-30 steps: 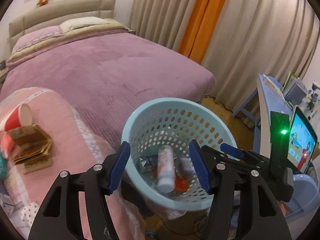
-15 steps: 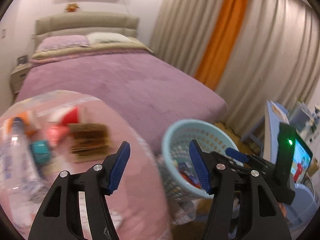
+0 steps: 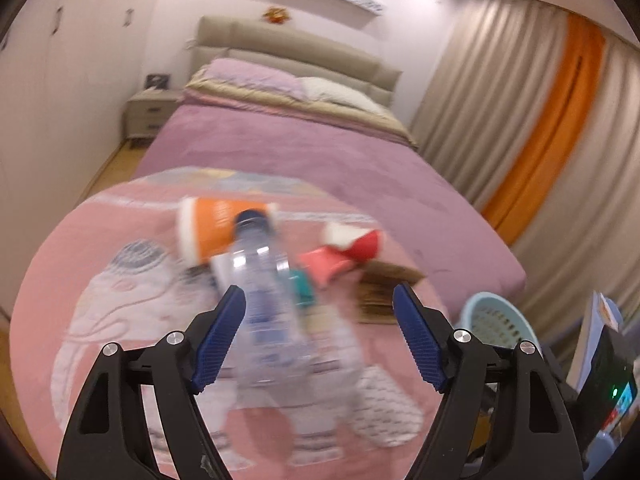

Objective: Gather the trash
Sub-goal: 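Grasp the clear water bottle with the left tool while the right tool grasps the polka-dot paper, then carry the polka-dot paper toward the basket with the right tool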

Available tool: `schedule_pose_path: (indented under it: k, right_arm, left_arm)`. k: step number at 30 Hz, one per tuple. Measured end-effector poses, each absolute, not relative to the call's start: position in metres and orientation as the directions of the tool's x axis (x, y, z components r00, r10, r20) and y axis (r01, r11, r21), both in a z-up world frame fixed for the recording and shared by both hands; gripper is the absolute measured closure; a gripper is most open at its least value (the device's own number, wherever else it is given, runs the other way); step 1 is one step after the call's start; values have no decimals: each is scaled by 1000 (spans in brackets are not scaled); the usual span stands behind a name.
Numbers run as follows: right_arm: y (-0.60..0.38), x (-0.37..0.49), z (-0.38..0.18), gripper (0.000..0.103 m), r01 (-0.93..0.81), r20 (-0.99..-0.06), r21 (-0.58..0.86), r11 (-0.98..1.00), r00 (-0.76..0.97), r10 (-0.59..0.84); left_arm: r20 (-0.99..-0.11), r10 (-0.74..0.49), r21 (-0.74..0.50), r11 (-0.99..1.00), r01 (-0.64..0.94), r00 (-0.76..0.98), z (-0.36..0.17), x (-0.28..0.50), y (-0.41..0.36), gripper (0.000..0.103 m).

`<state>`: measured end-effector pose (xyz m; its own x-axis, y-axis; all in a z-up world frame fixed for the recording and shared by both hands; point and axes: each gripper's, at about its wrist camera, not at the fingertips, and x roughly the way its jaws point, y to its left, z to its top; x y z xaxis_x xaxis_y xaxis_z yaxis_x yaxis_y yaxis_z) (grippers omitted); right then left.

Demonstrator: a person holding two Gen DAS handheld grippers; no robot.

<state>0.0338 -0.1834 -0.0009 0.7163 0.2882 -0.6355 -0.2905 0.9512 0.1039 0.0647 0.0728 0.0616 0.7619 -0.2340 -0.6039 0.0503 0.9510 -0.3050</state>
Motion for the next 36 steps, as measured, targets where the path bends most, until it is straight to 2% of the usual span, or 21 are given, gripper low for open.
schedule_pose_path:
  k: [5, 17, 22, 26, 36]
  right_arm:
    - [-152, 43, -23, 42, -343, -682, 143, 928, 646, 344]
    - [-127, 50, -56, 42, -358, -747, 125, 925, 580, 326]
    - [-122, 50, -57, 42, -360, -750, 93, 929, 589, 303]
    - [-119, 51, -57, 42, -360, -752, 76, 930, 592, 291]
    - [-118, 49, -53, 80, -365, -750, 93, 926, 586, 306]
  left_arm:
    - [-650, -204, -286, 958, 13, 732, 44, 71, 88, 28]
    - [-723, -118, -186, 982, -27, 681, 12, 95, 81, 30]
    - [-735, -122, -184, 983, -22, 667, 7, 99, 79, 44]
    - [-728, -110, -178, 983, -32, 676, 7, 95, 79, 46]
    - [-663, -136, -230, 973, -27, 736, 18, 65, 90, 46]
